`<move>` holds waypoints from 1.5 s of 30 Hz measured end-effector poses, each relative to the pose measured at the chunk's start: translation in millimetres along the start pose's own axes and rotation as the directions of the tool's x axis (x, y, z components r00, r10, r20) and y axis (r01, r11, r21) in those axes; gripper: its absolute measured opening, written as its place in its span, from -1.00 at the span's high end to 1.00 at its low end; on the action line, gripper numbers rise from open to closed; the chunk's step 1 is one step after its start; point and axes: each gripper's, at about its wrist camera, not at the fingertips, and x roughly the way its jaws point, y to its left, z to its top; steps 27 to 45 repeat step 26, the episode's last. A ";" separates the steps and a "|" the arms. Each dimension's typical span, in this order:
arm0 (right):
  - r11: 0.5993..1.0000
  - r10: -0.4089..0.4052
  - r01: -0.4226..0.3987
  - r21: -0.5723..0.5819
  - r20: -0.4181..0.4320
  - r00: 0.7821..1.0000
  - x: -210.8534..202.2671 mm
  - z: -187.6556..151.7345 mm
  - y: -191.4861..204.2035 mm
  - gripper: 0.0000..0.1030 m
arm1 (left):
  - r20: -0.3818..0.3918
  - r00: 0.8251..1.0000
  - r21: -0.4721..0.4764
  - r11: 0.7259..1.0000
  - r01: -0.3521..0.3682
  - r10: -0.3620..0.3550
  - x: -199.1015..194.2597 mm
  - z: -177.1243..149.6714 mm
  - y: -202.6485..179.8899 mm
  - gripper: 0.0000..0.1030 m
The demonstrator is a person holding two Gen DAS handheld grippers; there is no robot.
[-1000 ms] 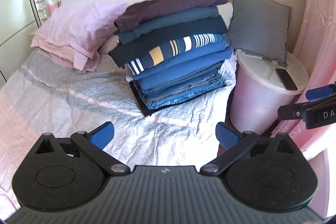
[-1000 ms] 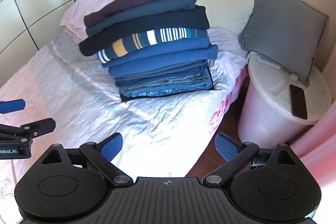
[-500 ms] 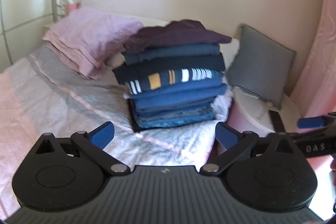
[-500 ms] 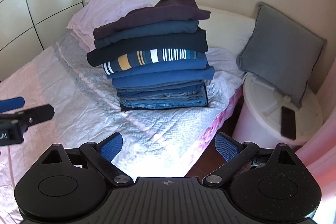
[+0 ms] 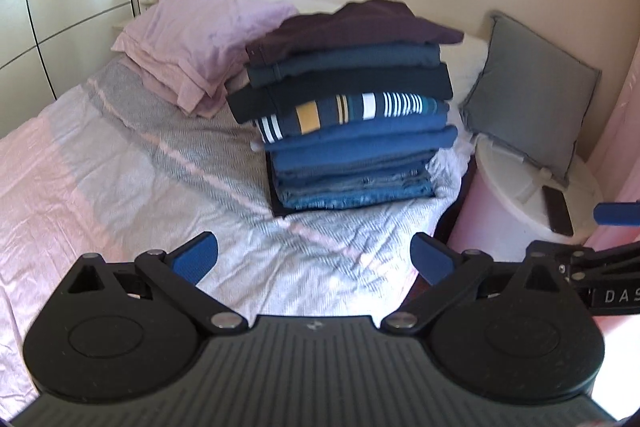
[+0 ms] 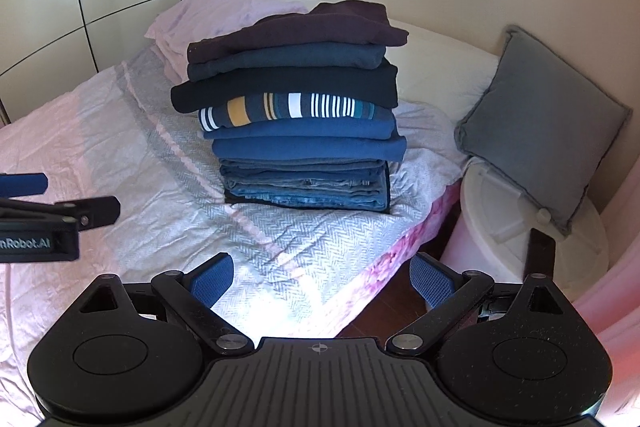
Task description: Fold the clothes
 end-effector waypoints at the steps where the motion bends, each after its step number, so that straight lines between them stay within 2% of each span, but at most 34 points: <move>1: 1.000 0.004 -0.004 0.000 -0.003 1.000 0.8 -0.9 -0.8 -0.89 | -0.007 1.000 0.000 1.000 0.004 -0.004 1.1 -1.4 -1.5 -0.96; 15: 1.000 0.008 -0.008 -0.013 -0.014 1.000 4.3 -8.0 -10.8 -0.89 | -0.064 0.998 0.015 1.000 -0.001 0.002 13.5 -10.2 -19.6 -0.96; 24: 1.000 0.013 -0.013 -0.016 -0.015 1.000 3.6 -8.8 -11.3 -0.89 | -0.039 0.999 0.038 0.999 -0.034 0.036 12.9 -9.4 -25.0 -0.97; 45: 1.000 0.016 -0.016 -0.017 -0.018 1.000 3.6 -9.3 -11.2 -0.89 | -0.040 0.999 0.037 0.999 -0.030 0.031 11.6 -9.7 -24.4 -0.97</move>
